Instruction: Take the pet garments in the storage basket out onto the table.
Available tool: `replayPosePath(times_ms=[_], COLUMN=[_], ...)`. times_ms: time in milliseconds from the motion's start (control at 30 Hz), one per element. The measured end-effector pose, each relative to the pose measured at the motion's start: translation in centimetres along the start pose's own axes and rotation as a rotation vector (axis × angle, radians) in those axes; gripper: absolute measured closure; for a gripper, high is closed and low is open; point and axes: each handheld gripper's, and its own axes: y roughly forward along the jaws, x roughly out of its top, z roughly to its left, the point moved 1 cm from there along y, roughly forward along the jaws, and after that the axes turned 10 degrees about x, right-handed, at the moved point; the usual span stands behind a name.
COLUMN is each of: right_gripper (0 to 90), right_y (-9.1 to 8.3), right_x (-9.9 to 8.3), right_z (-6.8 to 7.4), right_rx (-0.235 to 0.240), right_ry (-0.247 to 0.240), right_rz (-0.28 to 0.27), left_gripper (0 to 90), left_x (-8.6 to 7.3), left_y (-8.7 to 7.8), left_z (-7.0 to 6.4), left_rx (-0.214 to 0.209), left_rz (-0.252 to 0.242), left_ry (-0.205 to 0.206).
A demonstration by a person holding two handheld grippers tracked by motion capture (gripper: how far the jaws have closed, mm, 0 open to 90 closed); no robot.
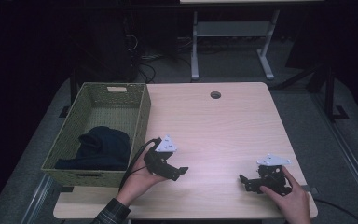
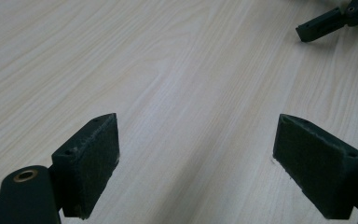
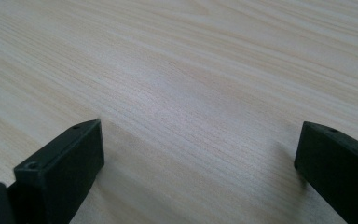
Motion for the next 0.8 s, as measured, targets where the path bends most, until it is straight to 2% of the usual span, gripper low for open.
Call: replayPosePath(times_ms=[600,800], right_gripper=[1.0,1.0], right_y=[0.0,0.0], right_x=[0.0,0.0], right_z=[0.0,0.0], right_rx=[0.000,0.000], right_ry=[0.001,0.001], right_rz=[0.000,0.000], left_gripper=[13.9,13.9], left_x=[1.3,2.0], left_y=[-1.4,-2.2], left_z=[0.4,0.8], left_rx=[-0.015,-0.012], left_rz=[-0.031,-0.063], left_ry=[-0.003,-0.017])
